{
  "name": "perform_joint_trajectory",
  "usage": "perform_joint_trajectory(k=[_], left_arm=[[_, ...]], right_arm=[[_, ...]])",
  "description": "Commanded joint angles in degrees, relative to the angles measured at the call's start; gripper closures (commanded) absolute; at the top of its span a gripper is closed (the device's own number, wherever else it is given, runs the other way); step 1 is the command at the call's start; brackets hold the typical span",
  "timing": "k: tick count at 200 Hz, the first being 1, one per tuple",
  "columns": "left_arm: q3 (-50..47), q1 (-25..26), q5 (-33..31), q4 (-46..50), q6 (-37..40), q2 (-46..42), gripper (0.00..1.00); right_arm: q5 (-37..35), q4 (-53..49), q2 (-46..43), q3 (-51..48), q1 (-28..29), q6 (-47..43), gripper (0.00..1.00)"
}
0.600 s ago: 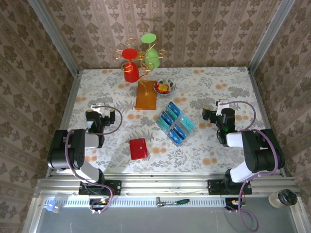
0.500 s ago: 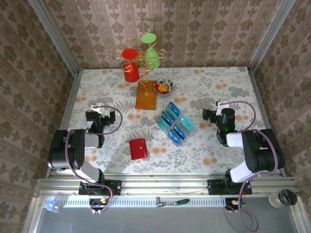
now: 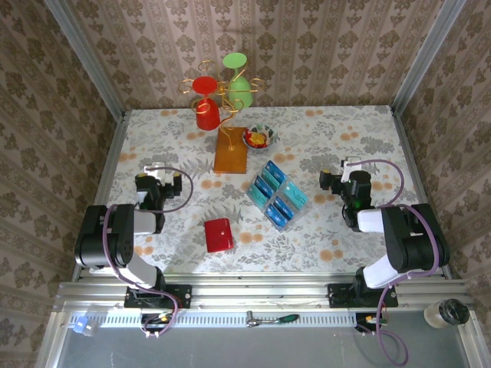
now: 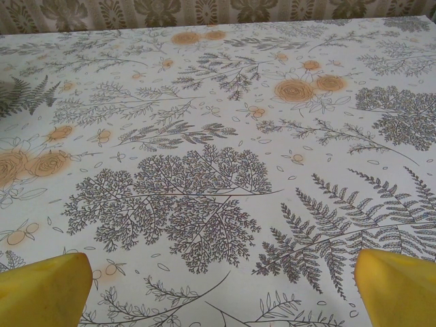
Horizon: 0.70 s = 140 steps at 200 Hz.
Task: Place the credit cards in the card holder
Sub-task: Move the storage box to the center of the table.
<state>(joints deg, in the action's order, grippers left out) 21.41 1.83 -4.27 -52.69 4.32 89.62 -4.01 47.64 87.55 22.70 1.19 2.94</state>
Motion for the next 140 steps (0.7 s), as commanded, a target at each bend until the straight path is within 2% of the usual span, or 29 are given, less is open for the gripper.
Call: perform_joint_trajectory(k=[1,100,118,140], left_arm=[[1.17,-0.06,0.14,0.04,-0.89,-0.25,0.00],[1.10,-0.07,0.19,-0.01,-0.89,-0.38,0.00],[1.14,0.14,-1.57,0.33,-1.08,-0.89,0.00],[4.58,0.18,-5.05,9.85,-2.38,-5.07,0.00]], right_arm=[[0.74,0.62,0.08,0.99,-0.31,-0.92,0.00],[0.80,0.19,-0.23,1.19,-0.58,-0.67,0.00],[-1.21,-7.94,-4.40,3.70,-0.57,0.09,0.00],[-1.93,-20.18,-10.95,8.26,-0.58,0.83,0.00]])
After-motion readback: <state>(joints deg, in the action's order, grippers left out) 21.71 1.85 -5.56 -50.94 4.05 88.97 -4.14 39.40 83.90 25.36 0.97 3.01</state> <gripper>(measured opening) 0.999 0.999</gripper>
